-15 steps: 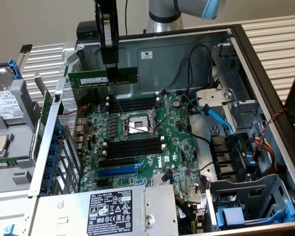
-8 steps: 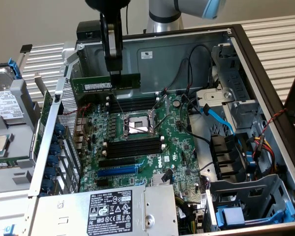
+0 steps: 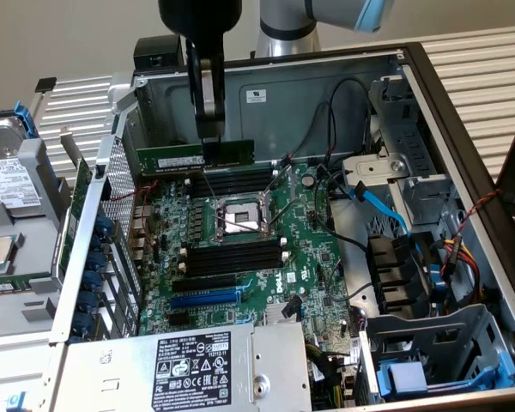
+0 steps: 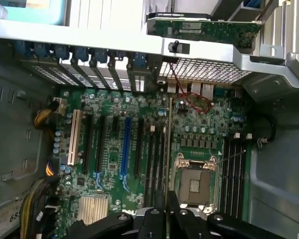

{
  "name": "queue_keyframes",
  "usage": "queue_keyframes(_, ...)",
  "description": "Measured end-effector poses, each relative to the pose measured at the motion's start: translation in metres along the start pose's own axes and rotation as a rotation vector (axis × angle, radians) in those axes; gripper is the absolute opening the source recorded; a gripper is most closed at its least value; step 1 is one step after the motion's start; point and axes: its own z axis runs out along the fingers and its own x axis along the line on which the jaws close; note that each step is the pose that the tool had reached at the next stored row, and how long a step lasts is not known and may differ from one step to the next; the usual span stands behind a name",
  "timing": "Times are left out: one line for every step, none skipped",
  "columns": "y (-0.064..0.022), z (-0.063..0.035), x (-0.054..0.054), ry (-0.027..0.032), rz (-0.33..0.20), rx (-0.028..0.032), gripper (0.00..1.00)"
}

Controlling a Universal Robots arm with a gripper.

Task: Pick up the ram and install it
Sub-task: 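Pick up the ram and move it above insertion slot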

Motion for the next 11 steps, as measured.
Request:
queue_keyframes(-0.0006, 0.0014, 0.000, -0.0032, 0.004, 0.0004, 0.13)
queue_keyframes(-0.0008, 0.0025, 0.000, -0.0071, 0.011, 0.0009, 0.13)
queue_keyframes(-0.0009, 0.0035, 0.000, -0.0113, 0.021, 0.0015, 0.13)
queue_keyframes(-0.0010, 0.0045, 0.000, -0.0146, 0.030, 0.0022, 0.13)
queue_keyframes(-0.0011, 0.0058, 0.000, -0.0163, 0.037, 0.0030, 0.13)
queue_keyframes(-0.0013, 0.0068, 0.000, -0.0166, 0.041, 0.0029, 0.13)
queue_keyframes(-0.0014, 0.0082, -0.001, -0.0166, 0.042, 0.0030, 0.13)
queue_keyframes(-0.0016, 0.0097, -0.003, -0.0168, 0.043, 0.0032, 0.13)
queue_keyframes(-0.0018, 0.0112, -0.005, -0.0167, 0.043, 0.0032, 0.13)
queue_keyframes(-0.0020, 0.0127, -0.007, -0.0168, 0.043, 0.0034, 0.13)
queue_keyframes(-0.0022, 0.0140, -0.009, -0.0167, 0.043, 0.0037, 0.13)
